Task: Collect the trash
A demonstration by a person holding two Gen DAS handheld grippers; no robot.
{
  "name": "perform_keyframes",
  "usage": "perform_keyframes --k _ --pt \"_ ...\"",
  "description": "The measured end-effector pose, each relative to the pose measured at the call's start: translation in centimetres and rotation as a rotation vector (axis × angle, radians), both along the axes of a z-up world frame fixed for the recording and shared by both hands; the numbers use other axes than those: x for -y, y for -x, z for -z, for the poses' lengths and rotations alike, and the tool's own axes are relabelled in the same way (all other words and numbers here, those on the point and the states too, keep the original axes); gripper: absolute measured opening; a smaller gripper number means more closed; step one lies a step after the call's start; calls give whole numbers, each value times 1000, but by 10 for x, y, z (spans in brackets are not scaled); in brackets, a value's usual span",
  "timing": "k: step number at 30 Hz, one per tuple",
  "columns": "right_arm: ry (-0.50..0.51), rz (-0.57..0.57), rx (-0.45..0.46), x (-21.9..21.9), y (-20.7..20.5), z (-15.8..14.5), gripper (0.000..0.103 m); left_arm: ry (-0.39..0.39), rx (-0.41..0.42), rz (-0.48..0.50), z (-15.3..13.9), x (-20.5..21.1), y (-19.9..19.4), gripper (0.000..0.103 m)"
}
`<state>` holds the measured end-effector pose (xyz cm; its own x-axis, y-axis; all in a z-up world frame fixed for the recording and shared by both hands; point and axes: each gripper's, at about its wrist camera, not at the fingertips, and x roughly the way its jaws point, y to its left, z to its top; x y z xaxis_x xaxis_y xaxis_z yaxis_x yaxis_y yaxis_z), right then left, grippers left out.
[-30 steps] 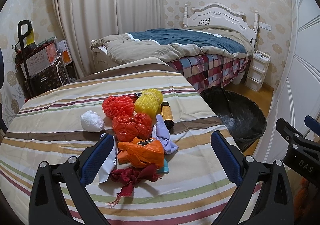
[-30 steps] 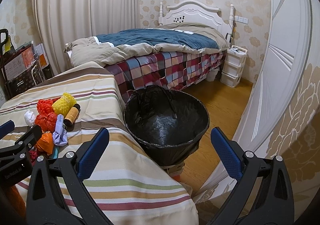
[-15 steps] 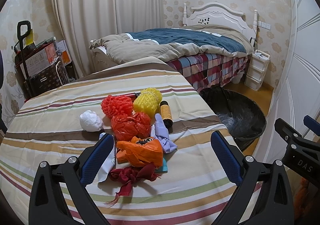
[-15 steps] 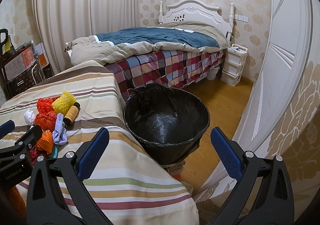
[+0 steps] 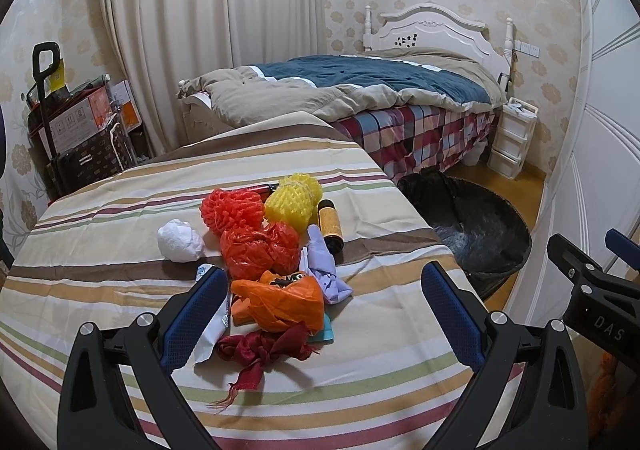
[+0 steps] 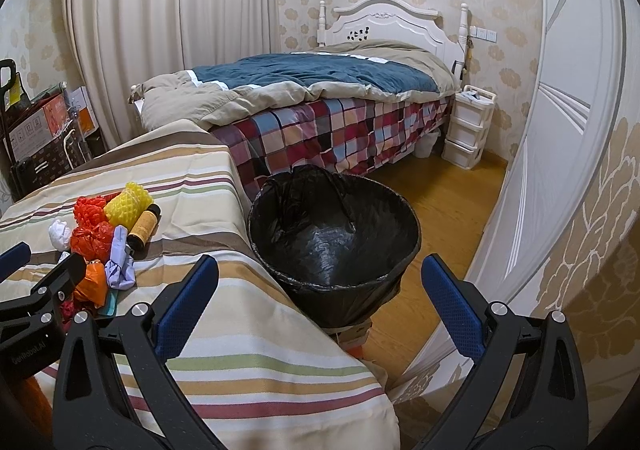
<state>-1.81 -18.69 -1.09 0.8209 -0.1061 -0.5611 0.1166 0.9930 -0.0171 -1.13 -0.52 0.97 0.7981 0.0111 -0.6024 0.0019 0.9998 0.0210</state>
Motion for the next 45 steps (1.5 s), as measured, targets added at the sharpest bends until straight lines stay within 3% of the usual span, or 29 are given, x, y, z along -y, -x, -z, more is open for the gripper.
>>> perform_keyframes --k 12,20,25,41,45 --pt "-5 -7 -18 -2 2 14 99 1 -15 12 7 -4 -3 87" --pt "-10 -41 -24 -20 11 18 95 -14 -21 -17 5 -45 1 73" --pt "-17 -74 -43 -30 8 15 82 -25 -39 -59 9 -77 4 73" --pt "-9 -172 -111 -69 -10 17 81 -20 -138 -100 42 -109 -20 73" --pt "-6 -187 -130 -73 -19 20 81 -8 -187 -73 53 -111 -29 57"
